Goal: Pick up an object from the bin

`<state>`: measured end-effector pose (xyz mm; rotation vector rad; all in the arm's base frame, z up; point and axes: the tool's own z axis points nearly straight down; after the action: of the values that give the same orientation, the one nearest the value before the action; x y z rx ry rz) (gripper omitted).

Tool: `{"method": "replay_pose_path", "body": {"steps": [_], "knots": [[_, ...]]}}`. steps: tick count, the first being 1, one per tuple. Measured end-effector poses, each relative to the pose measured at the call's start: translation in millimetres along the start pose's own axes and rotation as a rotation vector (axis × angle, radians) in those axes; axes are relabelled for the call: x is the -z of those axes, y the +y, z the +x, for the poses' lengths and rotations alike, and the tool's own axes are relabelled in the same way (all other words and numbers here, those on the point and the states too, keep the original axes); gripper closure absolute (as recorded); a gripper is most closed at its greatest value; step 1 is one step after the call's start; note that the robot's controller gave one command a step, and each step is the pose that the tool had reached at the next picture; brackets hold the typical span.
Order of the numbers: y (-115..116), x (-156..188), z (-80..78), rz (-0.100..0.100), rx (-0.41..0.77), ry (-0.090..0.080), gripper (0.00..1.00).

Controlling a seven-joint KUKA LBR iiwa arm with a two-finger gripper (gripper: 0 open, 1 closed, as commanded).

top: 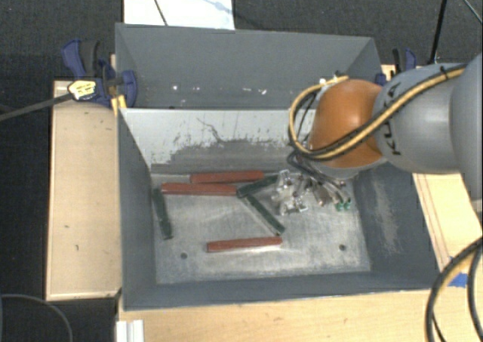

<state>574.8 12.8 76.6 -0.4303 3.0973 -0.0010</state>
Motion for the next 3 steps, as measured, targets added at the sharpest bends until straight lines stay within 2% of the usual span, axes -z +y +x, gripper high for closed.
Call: {"method": "replay_pose_path", "body": {"steps": [1, 2, 3], "knots": [[0.4, -2.0, 2.6, -0.002, 0.002, 0.009, 0.00], [0.3, -1.9, 2.6, -0.001, 0.002, 0.008, 0.00], [69.9, 0.0, 27.2, -0.003, -0.013, -0.003, 1.00]]}}
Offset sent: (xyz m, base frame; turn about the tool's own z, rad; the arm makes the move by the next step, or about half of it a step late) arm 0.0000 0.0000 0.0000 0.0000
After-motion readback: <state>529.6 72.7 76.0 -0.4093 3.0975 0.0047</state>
